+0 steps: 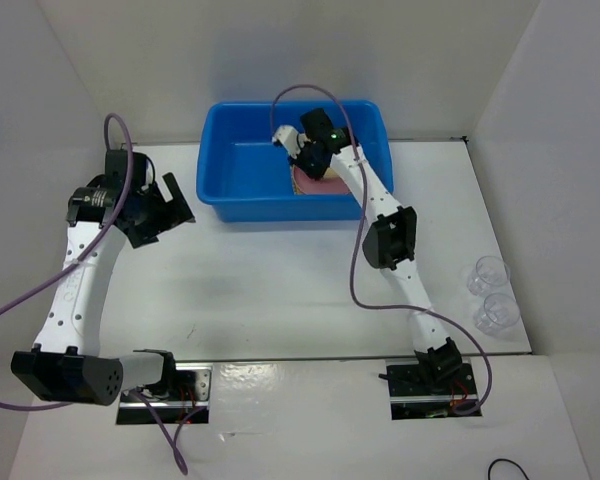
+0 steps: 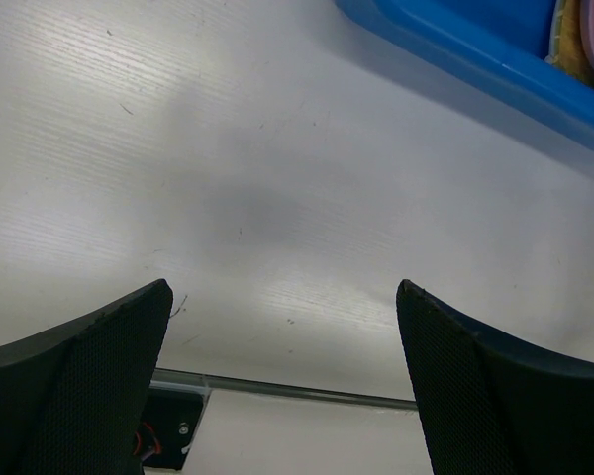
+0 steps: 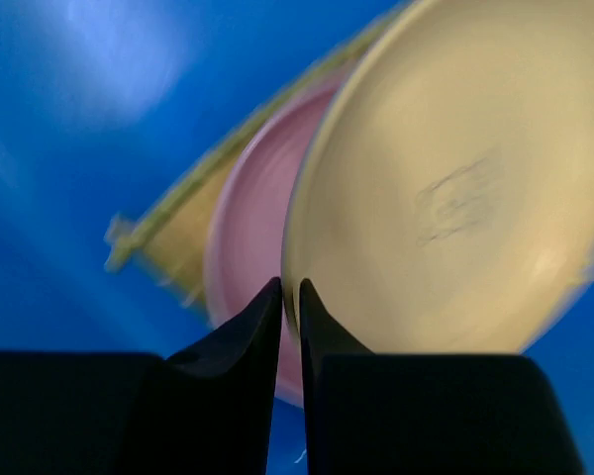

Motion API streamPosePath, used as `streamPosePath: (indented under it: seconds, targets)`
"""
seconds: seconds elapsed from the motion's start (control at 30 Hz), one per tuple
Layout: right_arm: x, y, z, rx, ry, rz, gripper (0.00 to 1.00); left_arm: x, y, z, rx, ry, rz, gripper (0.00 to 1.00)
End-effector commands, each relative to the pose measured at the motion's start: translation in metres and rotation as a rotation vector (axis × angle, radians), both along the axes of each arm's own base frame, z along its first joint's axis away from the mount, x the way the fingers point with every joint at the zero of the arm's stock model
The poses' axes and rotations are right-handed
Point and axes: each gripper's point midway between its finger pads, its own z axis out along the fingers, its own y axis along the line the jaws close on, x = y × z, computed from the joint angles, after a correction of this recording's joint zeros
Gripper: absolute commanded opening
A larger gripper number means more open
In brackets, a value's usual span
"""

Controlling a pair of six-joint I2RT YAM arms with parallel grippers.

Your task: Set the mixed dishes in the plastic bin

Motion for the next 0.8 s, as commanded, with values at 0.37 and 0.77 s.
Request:
streamPosePath:
  seconds: [0.37, 0.77]
  targets:
    - [-0.007, -0.026, 0.022, -0.006, 0.008, -0.068, 0.23, 0.003, -0.003, 0.005, -0.057, -0.032, 0.011, 1.00]
    - [-0.060, -0.036, 0.294, 0.473, -0.360, -0.221, 0.88, 0.014, 0.009, 0.031, -0.007, -0.139, 0.034, 1.00]
